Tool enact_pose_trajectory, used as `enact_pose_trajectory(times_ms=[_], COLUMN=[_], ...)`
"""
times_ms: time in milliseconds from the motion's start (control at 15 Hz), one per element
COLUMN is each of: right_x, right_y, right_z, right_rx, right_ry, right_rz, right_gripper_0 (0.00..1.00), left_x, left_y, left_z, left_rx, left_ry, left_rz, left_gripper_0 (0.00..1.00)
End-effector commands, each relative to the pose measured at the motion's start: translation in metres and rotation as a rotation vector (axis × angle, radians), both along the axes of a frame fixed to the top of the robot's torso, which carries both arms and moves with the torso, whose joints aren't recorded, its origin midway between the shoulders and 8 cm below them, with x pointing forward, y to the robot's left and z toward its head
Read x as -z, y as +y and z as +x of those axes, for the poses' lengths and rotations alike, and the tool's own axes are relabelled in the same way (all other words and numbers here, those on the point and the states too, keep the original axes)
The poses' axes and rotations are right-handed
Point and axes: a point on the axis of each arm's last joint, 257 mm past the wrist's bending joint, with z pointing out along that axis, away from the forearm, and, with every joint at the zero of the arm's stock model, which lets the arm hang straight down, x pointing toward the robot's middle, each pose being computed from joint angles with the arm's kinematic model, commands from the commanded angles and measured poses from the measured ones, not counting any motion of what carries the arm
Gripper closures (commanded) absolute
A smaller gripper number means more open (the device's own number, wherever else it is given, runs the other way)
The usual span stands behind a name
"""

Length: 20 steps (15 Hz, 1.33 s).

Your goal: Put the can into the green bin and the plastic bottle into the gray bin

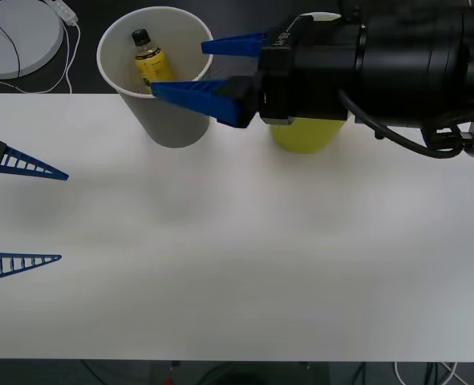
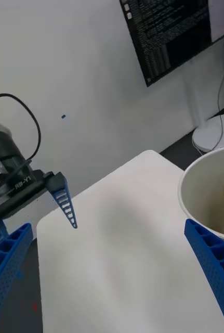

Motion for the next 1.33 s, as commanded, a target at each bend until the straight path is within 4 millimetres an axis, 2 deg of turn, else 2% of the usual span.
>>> enact_pose_trajectory(times_ms=[67, 333, 533, 933, 1333], right_x=[0.023, 0.053, 0.066, 0.086, 0.099], right_y=[-0.018, -0.052, -0.072, -0.102, -0.128], right_z=[-0.015, -0.037, -0.048, -0.067, -0.09], right_rx=[-0.088, -0.222, -0.265, -0.26, -0.248], right_ry=[-0.044, -0.176, -0.256, -0.375, -0.397], right_rz=[-0.003, -0.066, -0.083, -0.113, -0.154], right_gripper_0=[0.0, 0.0, 0.0, 0.0, 0.0], left_x=[0.0, 0.0, 0.0, 0.0, 0.0], left_y=[0.0, 0.0, 0.0, 0.0, 0.0], left_z=[0.0, 0.0, 0.0, 0.0, 0.0], left_rx=[0.0, 0.0, 0.0, 0.0, 0.0], left_ry=[0.0, 0.0, 0.0, 0.0, 0.0], left_rz=[0.0, 0.0, 0.0, 0.0, 0.0], left_gripper_0=[0.0, 0.0, 0.0, 0.0, 0.0])
